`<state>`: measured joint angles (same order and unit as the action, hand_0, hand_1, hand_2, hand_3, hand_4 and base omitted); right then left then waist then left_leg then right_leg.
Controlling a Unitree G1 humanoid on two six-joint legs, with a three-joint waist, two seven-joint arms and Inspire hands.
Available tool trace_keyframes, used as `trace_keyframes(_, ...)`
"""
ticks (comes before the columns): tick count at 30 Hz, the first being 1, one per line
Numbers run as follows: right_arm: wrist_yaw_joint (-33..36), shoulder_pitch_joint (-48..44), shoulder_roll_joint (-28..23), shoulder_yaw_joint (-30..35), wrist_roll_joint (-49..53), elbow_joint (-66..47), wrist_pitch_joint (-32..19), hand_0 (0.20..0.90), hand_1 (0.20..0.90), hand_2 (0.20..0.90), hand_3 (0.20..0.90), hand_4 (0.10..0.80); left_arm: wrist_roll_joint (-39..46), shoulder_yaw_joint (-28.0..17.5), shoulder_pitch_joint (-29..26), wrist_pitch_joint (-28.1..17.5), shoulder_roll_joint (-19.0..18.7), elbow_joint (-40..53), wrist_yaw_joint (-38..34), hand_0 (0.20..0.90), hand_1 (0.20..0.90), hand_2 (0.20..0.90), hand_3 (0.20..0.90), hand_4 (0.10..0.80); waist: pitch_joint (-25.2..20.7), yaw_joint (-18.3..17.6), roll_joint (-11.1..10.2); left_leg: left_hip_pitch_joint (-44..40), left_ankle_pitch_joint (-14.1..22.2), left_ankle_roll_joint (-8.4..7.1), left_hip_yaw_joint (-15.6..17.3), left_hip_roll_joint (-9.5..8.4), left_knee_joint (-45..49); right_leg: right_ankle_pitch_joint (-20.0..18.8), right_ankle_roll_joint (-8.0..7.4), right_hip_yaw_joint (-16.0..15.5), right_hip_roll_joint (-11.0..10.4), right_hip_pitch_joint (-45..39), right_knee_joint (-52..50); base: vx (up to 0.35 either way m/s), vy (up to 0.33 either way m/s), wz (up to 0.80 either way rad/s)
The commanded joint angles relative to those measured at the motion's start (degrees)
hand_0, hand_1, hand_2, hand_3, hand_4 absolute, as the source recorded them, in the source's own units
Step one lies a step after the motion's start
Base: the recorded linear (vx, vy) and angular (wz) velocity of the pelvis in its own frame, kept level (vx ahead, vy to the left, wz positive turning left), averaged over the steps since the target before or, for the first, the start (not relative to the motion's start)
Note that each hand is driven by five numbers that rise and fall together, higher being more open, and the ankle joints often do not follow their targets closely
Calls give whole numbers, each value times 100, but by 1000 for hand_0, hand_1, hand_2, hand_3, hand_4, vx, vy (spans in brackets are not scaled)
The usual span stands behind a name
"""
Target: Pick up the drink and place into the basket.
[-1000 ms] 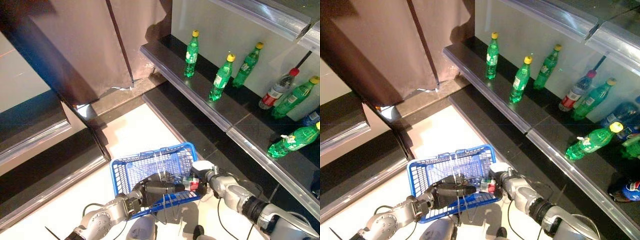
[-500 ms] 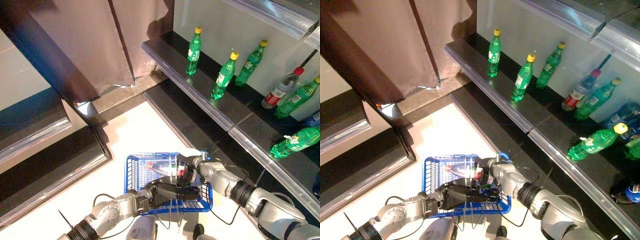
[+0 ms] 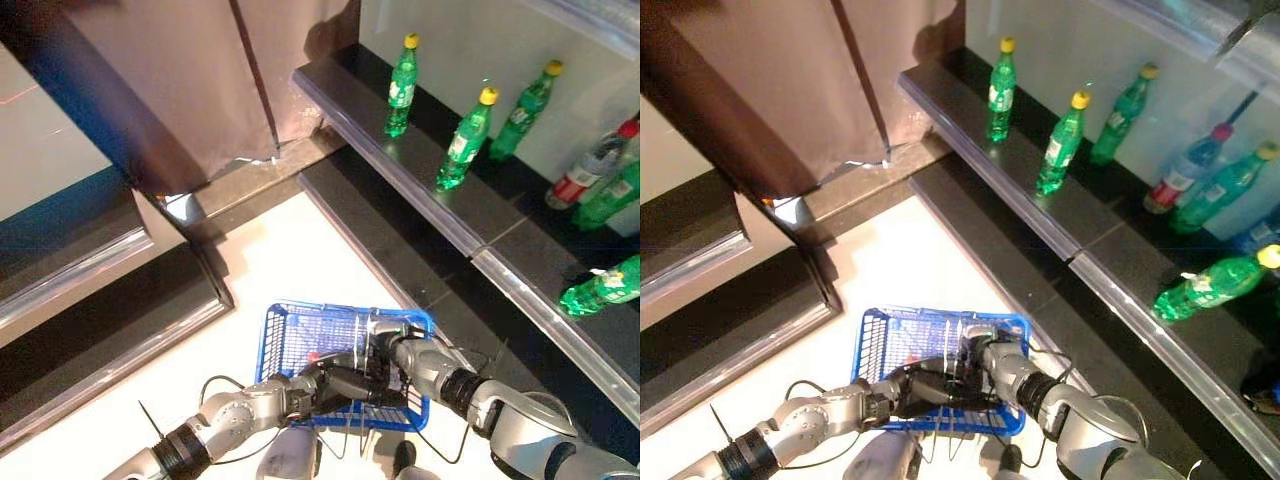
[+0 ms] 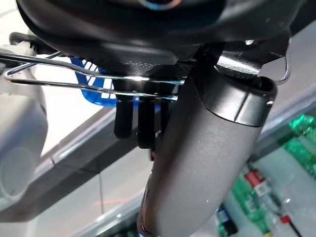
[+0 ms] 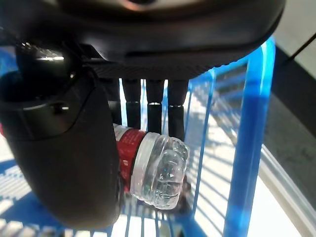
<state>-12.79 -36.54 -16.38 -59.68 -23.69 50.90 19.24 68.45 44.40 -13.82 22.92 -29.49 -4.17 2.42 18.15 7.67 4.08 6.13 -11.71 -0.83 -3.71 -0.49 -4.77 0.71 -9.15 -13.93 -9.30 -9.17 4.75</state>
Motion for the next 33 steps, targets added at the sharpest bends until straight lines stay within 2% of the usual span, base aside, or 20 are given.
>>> trace_keyframes(1,548,-961,154,-44,-270,274,-392,486,486,486,417,317,932,29,-1044,-950,1175,1286,1352,300,300,300,200,100,-85,193,-101,-349,942,-38,125,68,197,-436,138,214,-306,934,-448,-68,20,2)
trace_keyframes(2,613,-968,166,-29,-295,344,-415,486,486,486,417,317,968,29,-1087,-977,1174,1253,1375,300,300,300,200,100,-69,188,-90,-334,940,-36,122,61,198,-441,139,215,-306,957,-454,-59,23,1)
trace_keyframes(3,705,-973,170,-9,-327,391,-441,300,300,300,200,100,970,21,-1120,-997,1189,1215,1440,300,300,300,200,100,-40,177,-81,-322,939,-34,123,54,193,-450,137,217,-309,983,-458,-57,24,1)
trace_keyframes(7,1018,-954,199,33,-322,505,-462,300,300,300,200,100,890,57,-1206,-1152,1262,1131,1566,300,300,300,200,100,20,141,-58,-283,929,-22,125,33,166,-477,141,232,-305,1060,-453,-50,20,-1)
trace_keyframes(8,1196,-950,206,59,-265,525,-477,458,458,458,384,284,874,76,-1244,-1212,1280,1084,1590,300,300,300,200,100,38,125,-52,-276,926,-18,129,28,153,-486,139,236,-306,1084,-454,-53,25,0)
trace_keyframes(10,1357,-950,238,113,-249,558,-502,900,900,900,900,800,901,86,-1303,-1262,1298,1005,1597,300,300,300,200,100,51,102,-41,-267,922,-16,134,17,138,-496,138,242,-309,1114,-455,-46,33,0)
trace_keyframes(22,1581,-864,191,249,-37,553,-567,900,900,900,900,800,1096,-6,-1308,-1233,1295,905,1599,300,300,300,200,100,-81,28,-86,-391,937,-31,208,44,63,-483,155,247,-257,1064,-421,-7,7,0)
trace_keyframes(27,1825,-775,143,339,242,487,-727,900,900,900,900,800,1187,-114,-1172,-1183,1279,927,1437,300,300,300,200,100,-190,13,-123,-492,959,-52,238,81,37,-460,162,247,-221,971,-389,0,0,0)
trace_keyframes(33,2134,-484,-214,509,552,-186,-796,900,900,900,900,800,1160,-359,-795,-1154,1155,1205,1125,300,300,300,200,100,-321,-39,-189,-635,979,-80,276,131,-7,-451,148,247,-183,828,-332,5,-2,0)
